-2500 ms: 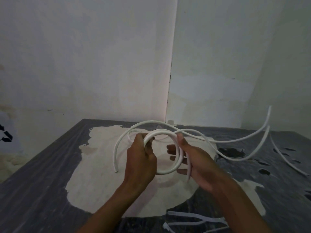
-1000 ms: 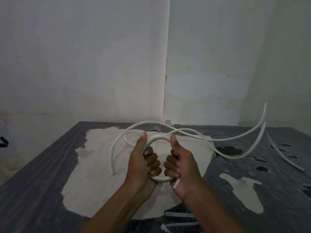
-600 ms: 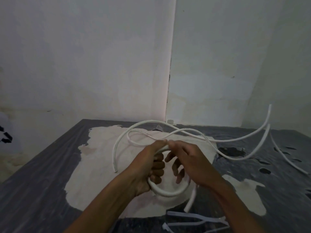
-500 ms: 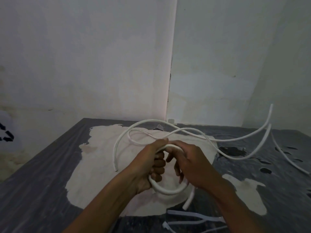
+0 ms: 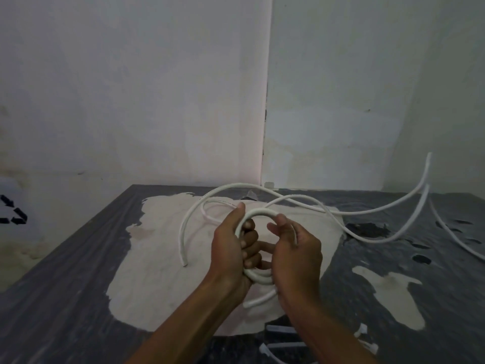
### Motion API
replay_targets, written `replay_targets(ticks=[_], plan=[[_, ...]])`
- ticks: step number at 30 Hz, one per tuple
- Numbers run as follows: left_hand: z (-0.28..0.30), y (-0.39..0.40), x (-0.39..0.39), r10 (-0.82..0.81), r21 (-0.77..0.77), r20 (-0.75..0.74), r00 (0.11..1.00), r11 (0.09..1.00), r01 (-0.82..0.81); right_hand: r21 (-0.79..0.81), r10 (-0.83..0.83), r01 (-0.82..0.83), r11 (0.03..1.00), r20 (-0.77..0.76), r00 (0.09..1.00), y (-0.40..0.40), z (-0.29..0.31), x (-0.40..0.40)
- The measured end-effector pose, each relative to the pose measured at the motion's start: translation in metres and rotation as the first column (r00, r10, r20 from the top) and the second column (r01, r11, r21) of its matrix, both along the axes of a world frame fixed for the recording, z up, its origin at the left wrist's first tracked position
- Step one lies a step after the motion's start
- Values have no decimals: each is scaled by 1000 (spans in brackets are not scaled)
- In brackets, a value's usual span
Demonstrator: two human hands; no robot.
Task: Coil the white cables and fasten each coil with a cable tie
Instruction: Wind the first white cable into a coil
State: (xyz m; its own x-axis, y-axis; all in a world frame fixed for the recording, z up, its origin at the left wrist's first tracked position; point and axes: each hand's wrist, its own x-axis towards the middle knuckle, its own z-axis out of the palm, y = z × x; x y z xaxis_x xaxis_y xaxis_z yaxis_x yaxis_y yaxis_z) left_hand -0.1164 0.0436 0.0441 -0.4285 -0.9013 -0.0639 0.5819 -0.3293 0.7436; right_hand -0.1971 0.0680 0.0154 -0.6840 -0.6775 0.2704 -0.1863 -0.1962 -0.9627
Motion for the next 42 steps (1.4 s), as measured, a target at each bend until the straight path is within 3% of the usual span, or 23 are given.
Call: replay_targets(ticks=[3, 7, 12, 15, 17, 20, 24, 31, 37, 42], plan=[[-3, -5, 5, -7, 36, 39, 999, 999, 5, 29, 137, -137, 990, 3, 991, 2, 5, -4], [7, -16, 16, -134, 85, 108, 985, 989, 125, 45, 454, -455, 889, -207, 867, 4, 26, -38], [9, -5, 8, -319, 72, 310, 896, 947, 312, 113, 651, -643, 758, -188, 735, 10, 32, -59], [7, -4, 6, -331, 92, 294, 897, 944, 318, 102, 705, -697, 710, -93, 703, 10, 29, -59], [6, -5, 7, -308, 104, 258, 916, 951, 290, 60, 693, -692, 720, -13, 720, 8, 26, -56], [4, -9, 9, -272, 121, 190, 943, 960, 253, 37, 587, -587, 808, 34, 809, 3, 20, -48], [0, -10, 8, -174, 98, 122, 977, 982, 162, 49, 406, -403, 914, -90, 910, -1, 10, -35], [4, -6, 7, -99, 29, 101, 990, 995, 97, 56, 294, -289, 956, -218, 931, 1, 9, -25], [-3, -6, 3, -77, 66, 17, 997, 995, 75, 57, 179, -180, 982, 16, 984, 2, 9, -12], [-3, -5, 6, -65, 55, 27, 998, 996, 64, 2, 324, -334, 942, 236, 916, 7, 19, -11]])
